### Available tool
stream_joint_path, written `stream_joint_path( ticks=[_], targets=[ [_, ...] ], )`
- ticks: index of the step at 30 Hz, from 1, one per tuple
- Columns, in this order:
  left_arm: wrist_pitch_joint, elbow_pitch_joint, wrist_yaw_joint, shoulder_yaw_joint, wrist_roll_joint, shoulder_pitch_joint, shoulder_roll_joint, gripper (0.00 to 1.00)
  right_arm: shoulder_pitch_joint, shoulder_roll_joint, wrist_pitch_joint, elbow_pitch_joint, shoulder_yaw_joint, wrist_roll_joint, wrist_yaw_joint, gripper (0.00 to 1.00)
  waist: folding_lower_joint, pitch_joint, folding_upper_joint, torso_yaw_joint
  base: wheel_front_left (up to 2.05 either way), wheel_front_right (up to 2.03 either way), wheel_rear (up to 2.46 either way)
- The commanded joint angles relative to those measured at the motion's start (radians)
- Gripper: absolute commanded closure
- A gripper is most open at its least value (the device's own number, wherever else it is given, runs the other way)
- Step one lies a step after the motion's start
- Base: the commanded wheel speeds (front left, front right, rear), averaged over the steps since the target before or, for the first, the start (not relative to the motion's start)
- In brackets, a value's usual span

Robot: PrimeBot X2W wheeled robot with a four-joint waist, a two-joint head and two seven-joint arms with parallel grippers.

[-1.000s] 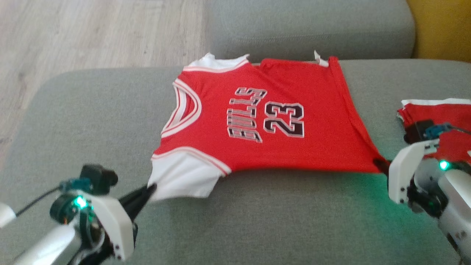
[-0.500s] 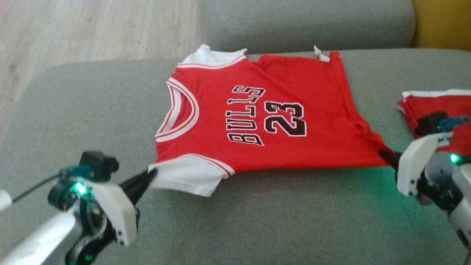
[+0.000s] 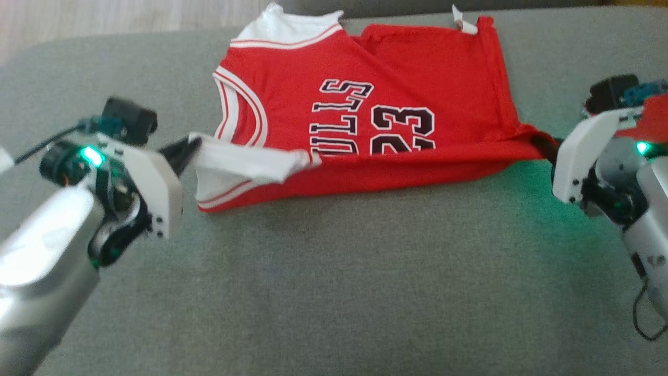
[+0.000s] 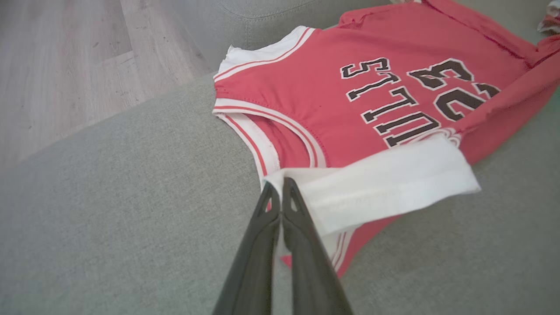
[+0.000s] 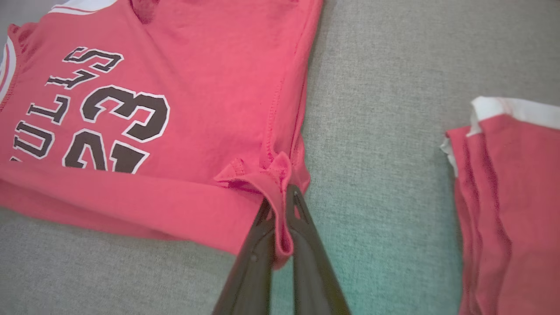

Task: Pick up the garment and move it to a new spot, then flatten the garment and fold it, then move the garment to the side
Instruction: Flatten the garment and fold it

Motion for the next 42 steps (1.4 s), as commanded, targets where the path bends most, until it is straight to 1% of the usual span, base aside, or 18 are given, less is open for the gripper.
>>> stream_joint_path(
  ticks=[1, 8, 11, 13, 14, 15, 17, 18, 20, 22, 25, 27, 30, 34, 37, 40, 41, 42],
  targets=[
    [0.002, -0.006, -0.006, 0.042, 0.015, -0.07, 0.034, 1.0, -0.032, -0.002, 0.002, -0.022, -0.004, -0.011, -0.001, 1.0, -0.0002, 0.023, 0.0, -0.008, 0.0, 0.0, 0.0],
    [-0.038, 0.153, -0.03, -0.013, 0.092, -0.206, -0.019, 1.0, -0.11, 0.051, -0.001, 0.038, -0.001, -0.067, -0.001, 1.0, -0.0002, 0.082, 0.0, -0.027, 0.0, 0.0, 0.0],
    [-0.073, 0.215, -0.032, -0.034, 0.128, -0.249, -0.049, 1.0, -0.132, 0.065, -0.01, 0.064, 0.004, -0.083, -0.001, 1.0, -0.0002, 0.096, 0.0, -0.032, 0.0, 0.0, 0.0],
    [-0.111, 0.26, -0.024, -0.036, 0.148, -0.276, -0.075, 1.0, -0.149, 0.073, -0.025, 0.083, -0.001, -0.093, -0.001, 1.0, -0.0002, 0.105, 0.0, -0.036, 0.0, 0.0, 0.0],
    [-0.138, 0.283, -0.014, -0.033, 0.157, -0.288, -0.09, 0.27, -0.16, 0.077, -0.045, 0.091, -0.005, -0.106, -0.001, 0.18, -0.0002, 0.109, 0.0, -0.037, 0.0, 0.0, 0.0],
    [-0.168, 0.306, -0.002, -0.029, 0.167, -0.3, -0.106, 0.0, -0.17, 0.084, -0.064, 0.101, -0.011, -0.114, -0.001, 0.0, -0.0002, 0.111, 0.0, -0.039, 0.0, 0.0, 0.0],
    [-0.233, 0.35, 0.026, -0.025, 0.192, -0.322, -0.132, 0.0, -0.186, 0.099, -0.104, 0.116, -0.019, -0.127, -0.001, 0.0, -0.0002, 0.114, 0.0, -0.041, 0.0, 0.0, 0.0],
    [-0.268, 0.373, 0.049, -0.02, 0.204, -0.333, -0.143, 0.0, -0.194, 0.103, -0.13, 0.123, -0.027, -0.134, -0.001, 0.0, -0.0002, 0.114, 0.0, -0.042, 0.0, 0.0, 0.0],
    [-0.349, 0.412, 0.097, -0.002, 0.221, -0.35, -0.166, 0.0, -0.211, 0.112, -0.204, 0.142, -0.06, -0.151, -0.001, 0.0, -0.0002, 0.11, 0.0, -0.041, 0.0, 0.0, 0.0],
    [-0.451, 0.439, 0.132, 0.03, 0.216, -0.359, -0.191, 0.0, -0.22, 0.126, -0.293, 0.158, -0.096, -0.168, -0.001, 0.0, -0.0002, 0.101, 0.0, -0.038, 0.0, 0.0, 0.0],
    [-0.604, 0.461, 0.164, 0.087, 0.185, -0.351, -0.233, 0.0, -0.217, 0.155, -0.436, 0.175, -0.15, -0.185, -0.001, 0.0, -0.0002, 0.077, 0.0, -0.029, 0.0, 0.0, 0.0],
    [-0.662, 0.46, 0.176, 0.119, 0.168, -0.334, -0.256, 0.0, -0.2, 0.177, -0.532, 0.179, -0.187, -0.192, -0.001, 0.0, -0.0002, 0.057, 0.0, -0.022, 0.0, 0.0, 0.0],
    [-0.689, 0.425, 0.193, 0.172, 0.152, -0.278, -0.282, 0.0, -0.155, 0.208, -0.668, 0.177, -0.231, -0.211, -0.001, 0.0, -0.0002, 0.023, 0.0, -0.012, 0.0, 0.0, 0.0],
    [-0.692, 0.255, 0.231, 0.297, 0.189, -0.137, -0.3, 0.0, -0.079, 0.247, -0.781, 0.161, -0.268, -0.27, -0.001, 0.0, -0.0002, -0.014, 0.0, -0.008, 0.0, 0.0, 0.0],
    [-0.692, 0.123, 0.253, 0.387, 0.248, 0.011, -0.324, 0.0, -0.009, 0.286, -0.807, 0.11, -0.316, -0.338, -0.001, 0.0, -0.0002, -0.035, 0.0, -0.009, 0.0, 0.0, 0.0],
    [-0.692, 0.018, 0.252, 0.456, 0.313, 0.15, -0.361, 0.0, 0.085, 0.334, -0.81, -0.016, -0.408, -0.41, -0.001, 0.0, -0.0002, -0.049, 0.0, -0.009, 0.0, 0.0, 0.0],
    [-0.692, 0.018, 0.252, 0.456, 0.313, 0.15, -0.361, 0.0, 0.085, 0.334, -0.81, -0.016, -0.408, -0.41, -0.001, 0.0, -0.0002, -0.049, 0.0, -0.009, 0.0, 0.0, 0.0],
    [-0.692, -0.011, 0.251, 0.476, 0.337, 0.19, -0.373, 0.0, 0.125, 0.352, -0.81, -0.063, -0.433, -0.432, -0.001, 0.0, -0.0002, -0.052, 0.0, -0.009, 0.0, 0.0, 0.0]
  ],
)
